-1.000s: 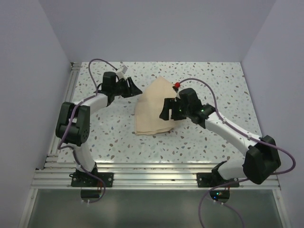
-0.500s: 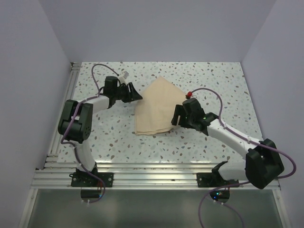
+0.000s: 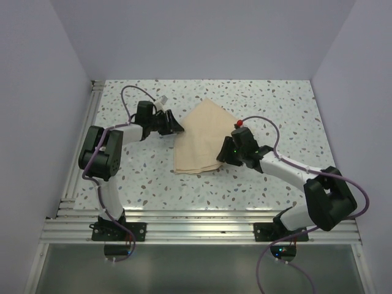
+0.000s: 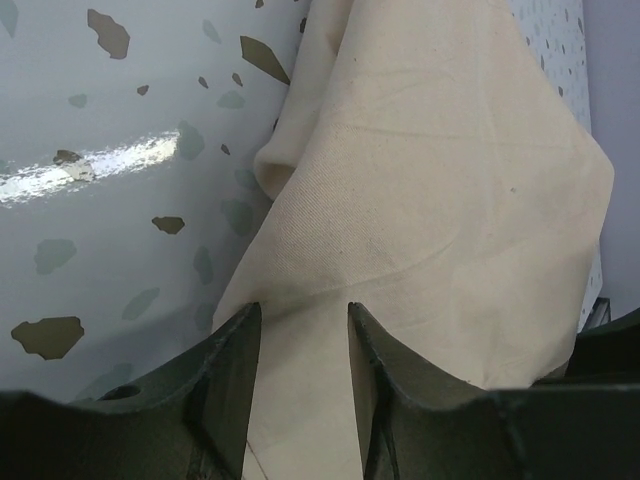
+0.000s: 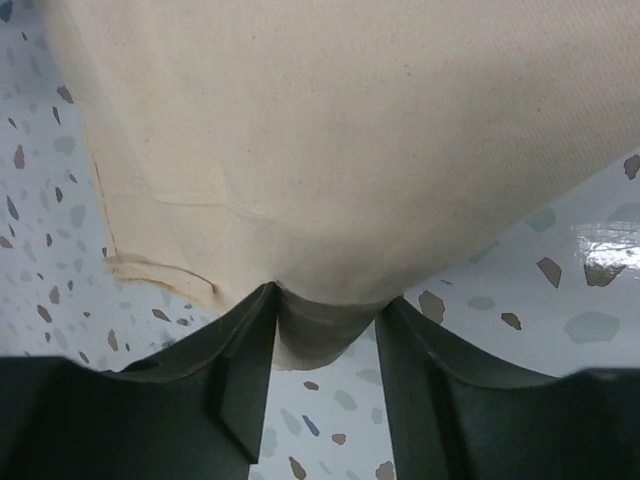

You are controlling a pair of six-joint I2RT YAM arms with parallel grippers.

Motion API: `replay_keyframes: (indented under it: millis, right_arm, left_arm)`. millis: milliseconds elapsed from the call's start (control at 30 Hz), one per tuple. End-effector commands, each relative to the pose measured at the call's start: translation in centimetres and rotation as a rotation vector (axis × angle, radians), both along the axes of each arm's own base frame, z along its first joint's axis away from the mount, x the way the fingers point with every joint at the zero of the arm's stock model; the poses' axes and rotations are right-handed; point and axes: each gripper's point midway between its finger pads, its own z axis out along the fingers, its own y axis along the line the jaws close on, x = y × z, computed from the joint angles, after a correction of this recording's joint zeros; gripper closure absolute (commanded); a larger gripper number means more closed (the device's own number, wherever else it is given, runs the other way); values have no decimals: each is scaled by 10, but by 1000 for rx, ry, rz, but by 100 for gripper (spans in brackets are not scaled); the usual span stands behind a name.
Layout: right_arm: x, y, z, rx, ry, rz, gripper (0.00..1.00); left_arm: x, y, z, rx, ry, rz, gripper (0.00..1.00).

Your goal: Prepare the surgical pack

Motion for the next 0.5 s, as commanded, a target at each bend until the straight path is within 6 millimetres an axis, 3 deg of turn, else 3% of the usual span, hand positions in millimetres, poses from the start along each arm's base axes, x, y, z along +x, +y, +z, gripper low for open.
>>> replay_keyframes:
  millis: [0, 100, 133, 233, 467]
  right_arm:
    - [9, 12, 9, 87, -45, -13, 56]
    - [8, 12, 9, 97, -44, -19, 68]
    - [7, 11, 8, 96, -41, -22, 80]
    - [5, 10, 5, 99, -36, -26, 100]
    - [-3, 8, -5, 97, -9, -22, 100]
  left_arm:
    - [11, -2, 11, 0, -59, -7, 55]
    - [15, 7, 13, 47, -69, 18, 53]
    - [17, 10, 13, 63, -76, 34, 52]
    - [21, 17, 23, 90, -109, 58, 50]
    - [29, 17, 36, 97, -166, 47, 47]
